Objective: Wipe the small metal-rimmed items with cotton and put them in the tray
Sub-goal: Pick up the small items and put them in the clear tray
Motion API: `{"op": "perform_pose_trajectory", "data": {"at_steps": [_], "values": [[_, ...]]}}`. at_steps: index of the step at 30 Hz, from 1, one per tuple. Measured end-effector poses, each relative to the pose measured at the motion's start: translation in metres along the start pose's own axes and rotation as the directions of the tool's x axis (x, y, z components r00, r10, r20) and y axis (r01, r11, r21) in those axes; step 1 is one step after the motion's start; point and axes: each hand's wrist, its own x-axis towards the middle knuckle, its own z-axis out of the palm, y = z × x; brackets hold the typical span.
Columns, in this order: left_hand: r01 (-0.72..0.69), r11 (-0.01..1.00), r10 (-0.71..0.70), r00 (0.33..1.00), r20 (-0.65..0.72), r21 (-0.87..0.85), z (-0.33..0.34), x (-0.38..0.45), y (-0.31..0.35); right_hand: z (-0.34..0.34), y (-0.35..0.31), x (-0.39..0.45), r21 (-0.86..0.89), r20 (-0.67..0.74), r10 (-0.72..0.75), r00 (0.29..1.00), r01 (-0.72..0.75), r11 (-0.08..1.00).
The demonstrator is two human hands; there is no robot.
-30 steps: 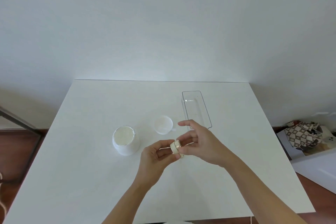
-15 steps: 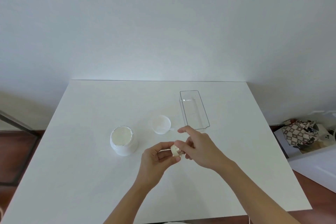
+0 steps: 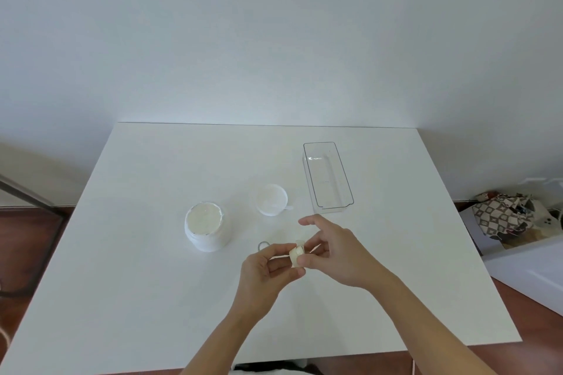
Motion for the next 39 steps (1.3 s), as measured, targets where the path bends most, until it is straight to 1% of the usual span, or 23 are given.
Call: {"op": "perform_pose_trajectory", "data": {"at_steps": [5,6,8,10,12,13,15,17,21,23,25,27,28,29,31,32,33,35,37,39], "values": [[0.071,0.996,-0.071,0.997,0.005,0.052,0.000,-0.001,-0.019,0.014,0.016,0.004,-0.032,0.016,0.094,0.995,-0.093,0.995],[0.082,0.993,-0.083,0.996,0.011,0.090,-0.001,-0.001,-0.023,0.017,0.021,0.005,-0.033,0.023,0.109,0.994,-0.108,0.994],[0.086,0.967,-0.087,0.996,-0.007,0.238,-0.004,0.001,-0.030,0.024,0.032,0.007,-0.046,0.016,0.138,0.990,-0.137,0.989],[0.088,0.918,-0.057,0.994,-0.093,0.387,-0.010,0.005,-0.039,0.031,0.044,0.010,-0.079,-0.017,0.165,0.986,-0.165,0.983],[0.104,0.868,0.003,0.977,-0.214,0.485,-0.018,0.012,-0.047,0.037,0.056,0.013,-0.115,-0.056,0.176,0.983,-0.181,0.977],[0.129,0.842,0.020,0.962,-0.271,0.523,-0.021,0.017,-0.050,0.041,0.060,0.015,-0.136,-0.075,0.173,0.982,-0.182,0.974],[0.210,0.794,0.008,0.935,-0.356,0.570,-0.028,0.029,-0.056,0.049,0.068,0.019,-0.197,-0.109,0.158,0.982,-0.177,0.964],[0.268,0.765,-0.023,0.920,-0.390,0.586,-0.034,0.039,-0.061,0.057,0.073,0.023,-0.277,-0.140,0.126,0.982,-0.161,0.947],[0.295,0.687,-0.005,0.916,-0.402,0.664,-0.036,0.054,-0.069,0.069,0.079,0.026,-0.362,-0.172,0.069,0.983,-0.128,0.923],[0.301,0.648,0.017,0.913,-0.408,0.700,-0.035,0.058,-0.070,0.070,0.082,0.028,-0.374,-0.155,0.067,0.986,-0.121,0.920],[0.299,0.630,0.039,0.909,-0.414,0.717,-0.033,0.060,-0.071,0.068,0.083,0.028,-0.312,-0.142,0.102,0.985,-0.142,0.940],[0.292,0.633,0.061,0.904,-0.422,0.717,-0.032,0.061,-0.071,0.062,0.086,0.029,-0.231,-0.202,0.129,0.971,-0.175,0.957],[0.287,0.635,0.071,0.903,-0.424,0.717,-0.032,0.060,-0.072,0.058,0.088,0.031,-0.251,-0.267,0.104,0.958,-0.174,0.952],[0.280,0.636,0.080,0.903,-0.422,0.719,-0.032,0.060,-0.072,0.053,0.092,0.035,-0.310,-0.331,0.061,0.942,-0.169,0.936],[0.258,0.641,0.094,0.908,-0.408,0.722,-0.033,0.058,-0.072,0.043,0.098,0.045,-0.427,-0.391,0.015,0.920,-0.196,0.883],[0.238,0.660,0.097,0.913,-0.396,0.712,-0.034,0.057,-0.071,0.038,0.102,0.050,-0.469,-0.386,0.034,0.922,-0.228,0.853],[0.214,0.701,0.092,0.919,-0.383,0.681,-0.034,0.056,-0.069,0.035,0.105,0.054,-0.508,-0.364,0.069,0.929,-0.260,0.821],[0.178,0.813,0.050,0.927,-0.371,0.555,-0.035,0.053,-0.063,0.031,0.109,0.060,-0.578,-0.297,0.131,0.946,-0.287,0.764],[0.160,0.876,0.013,0.936,-0.353,0.454,-0.034,0.049,-0.055,0.031,0.110,0.062,-0.575,-0.255,0.148,0.955,-0.273,0.771],[0.142,0.908,-0.003,0.943,-0.331,0.395,-0.032,0.046,-0.049,0.032,0.109,0.060,-0.521,-0.252,0.134,0.958,-0.251,0.816]]}}
